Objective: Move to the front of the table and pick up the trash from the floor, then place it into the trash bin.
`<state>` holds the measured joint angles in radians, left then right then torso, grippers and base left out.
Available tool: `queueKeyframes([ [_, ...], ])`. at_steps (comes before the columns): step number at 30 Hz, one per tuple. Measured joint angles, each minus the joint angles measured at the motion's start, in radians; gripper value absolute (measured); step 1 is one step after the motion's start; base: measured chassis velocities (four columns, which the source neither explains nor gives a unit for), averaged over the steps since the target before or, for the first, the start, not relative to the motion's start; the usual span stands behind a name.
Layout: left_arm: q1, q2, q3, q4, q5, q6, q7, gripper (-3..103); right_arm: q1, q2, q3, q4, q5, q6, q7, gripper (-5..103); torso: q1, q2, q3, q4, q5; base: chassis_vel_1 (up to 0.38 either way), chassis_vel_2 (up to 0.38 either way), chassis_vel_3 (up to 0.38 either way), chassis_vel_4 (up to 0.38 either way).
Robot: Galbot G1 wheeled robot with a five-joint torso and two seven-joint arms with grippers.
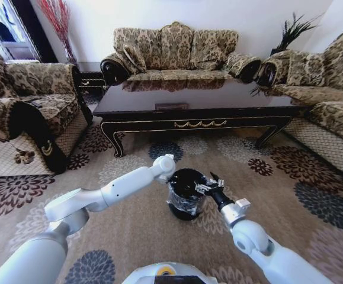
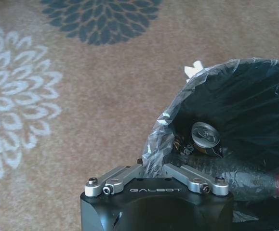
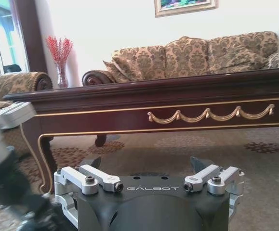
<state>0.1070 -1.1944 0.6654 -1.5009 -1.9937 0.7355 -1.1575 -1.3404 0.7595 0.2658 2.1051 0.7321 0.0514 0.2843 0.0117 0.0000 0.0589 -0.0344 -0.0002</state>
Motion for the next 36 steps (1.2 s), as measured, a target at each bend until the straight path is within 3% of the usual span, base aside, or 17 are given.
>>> queueKeyframes([
  [11,0.033,0.089,-0.052,-0.044,0.03,0.0,0.011,0,0.04,0.004,0.028,-0.059,0.08,-0.017,0.006,100,0.0,0.0,0.0,-0.0001,-0.0001,0.0,0.0,0.0,0.0],
  [18,0.059,0.149,-0.1,-0.077,0.024,0.0,0.014,0,0.107,0.02,0.009,-0.21,0.091,-0.021,-0.007,100,0.0,0.0,0.0,-0.0003,0.0,0.0,0.0,0.0,0.0],
  [26,0.129,0.246,-0.182,-0.125,0.021,0.0,0.018,0,0.232,0.046,-0.056,-0.381,0.11,-0.023,-0.019,100,0.0,0.0,0.0,0.0002,0.0,0.0,0.0,0.0,0.0],
  [36,0.231,0.367,-0.301,-0.157,0.043,0.0,0.037,0,0.438,0.101,-0.221,-0.658,0.13,-0.022,-0.026,100,0.0,0.0,0.0,0.0,0.0003,0.0,0.0,0.0,0.0],
])
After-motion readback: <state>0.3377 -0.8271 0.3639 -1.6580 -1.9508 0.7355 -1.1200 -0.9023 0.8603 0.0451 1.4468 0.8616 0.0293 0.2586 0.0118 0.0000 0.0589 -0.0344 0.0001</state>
